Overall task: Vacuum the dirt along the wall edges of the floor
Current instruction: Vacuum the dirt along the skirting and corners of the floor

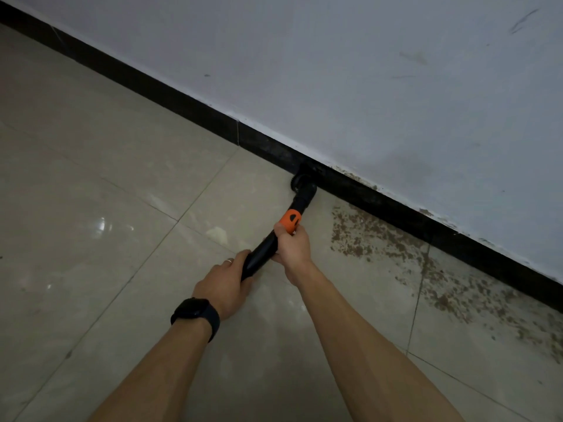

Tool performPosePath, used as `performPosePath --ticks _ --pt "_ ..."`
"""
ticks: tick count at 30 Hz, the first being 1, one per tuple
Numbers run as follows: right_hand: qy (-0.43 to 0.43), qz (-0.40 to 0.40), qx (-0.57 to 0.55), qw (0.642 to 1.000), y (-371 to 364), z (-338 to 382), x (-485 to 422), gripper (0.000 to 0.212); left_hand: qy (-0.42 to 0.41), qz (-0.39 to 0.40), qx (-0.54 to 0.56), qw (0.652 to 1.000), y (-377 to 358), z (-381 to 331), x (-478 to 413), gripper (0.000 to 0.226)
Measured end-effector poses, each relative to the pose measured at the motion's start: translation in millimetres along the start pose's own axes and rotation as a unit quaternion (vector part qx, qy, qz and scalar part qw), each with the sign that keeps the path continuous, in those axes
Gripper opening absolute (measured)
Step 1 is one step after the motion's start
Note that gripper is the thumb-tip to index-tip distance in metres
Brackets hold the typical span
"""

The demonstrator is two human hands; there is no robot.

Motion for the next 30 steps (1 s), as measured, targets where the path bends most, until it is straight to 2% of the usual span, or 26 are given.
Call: performPosePath --ticks 4,8,13,17,22,30 --pt "-0.004 -0.025 0.017 1.0 8 -8 4 0.031 -0.037 0.03 -0.045 0.998 3 -7 3 0.043" --pt "-0.059 -0.062 -0.034 0.996 29 -29 16 0.043 -0.061 0.104 -0.054 0.991 7 -9 9 0.034" --pt "-0.094 -0.031 -0.085 0.991 39 -46 34 0.04 -0.057 0.147 -0.068 0.985 20 3 23 0.033" --pt "-0.077 -0.007 -0.068 0.995 29 -46 52 0.027 -0.042 0.167 -0.081 0.982 32 16 29 0.041" --pt "-0.097 0.009 -0.069 0.993 20 -64 81 0.019 -0.028 0.203 -0.134 0.969 43 29 39 0.058" --pt "-0.075 -0.095 -0.052 0.991 40 -114 105 0.023 -0.049 0.251 -0.21 0.944 24 22 61 0.061"
Point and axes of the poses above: each hand's wrist, its own x-axis away from the middle knuckle, its own y-axis out of the back of the hand, z = x × y, the point moved 2 cm from there along -x, towards the middle knuckle, and after that the axes turned 13 degrees about -z, right-handed, at the moved point
